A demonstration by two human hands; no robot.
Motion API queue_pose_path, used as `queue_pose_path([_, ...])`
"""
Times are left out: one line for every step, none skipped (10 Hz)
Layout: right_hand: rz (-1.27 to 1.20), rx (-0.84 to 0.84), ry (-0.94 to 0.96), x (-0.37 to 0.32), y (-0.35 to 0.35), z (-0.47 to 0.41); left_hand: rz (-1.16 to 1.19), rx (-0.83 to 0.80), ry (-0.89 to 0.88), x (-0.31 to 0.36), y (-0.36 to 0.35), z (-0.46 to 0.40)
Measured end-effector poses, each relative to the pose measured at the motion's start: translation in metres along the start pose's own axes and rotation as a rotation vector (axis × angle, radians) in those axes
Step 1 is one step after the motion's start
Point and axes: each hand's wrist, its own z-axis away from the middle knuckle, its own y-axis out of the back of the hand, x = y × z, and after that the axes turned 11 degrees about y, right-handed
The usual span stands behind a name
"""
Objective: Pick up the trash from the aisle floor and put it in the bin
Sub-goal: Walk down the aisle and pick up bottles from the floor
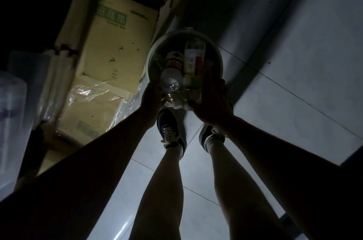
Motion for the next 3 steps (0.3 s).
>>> queue_pose_path([0.007, -0.057, -0.014, -0.003, 0.014, 0.013, -0.064, 0.082, -0.032, -0.006, 0.007, 0.016])
queue_pose_path([-0.061, -0.117, -0.163, -0.007, 0.034, 0.041, -0.226, 0.153, -0.03, -0.011, 0.019, 0.053])
queue_pose_path([-0.055, -0.156, -0.219, -0.014, 0.051, 0.066, -0.339, 0.175, -0.003, -0.016, 0.031, 0.082])
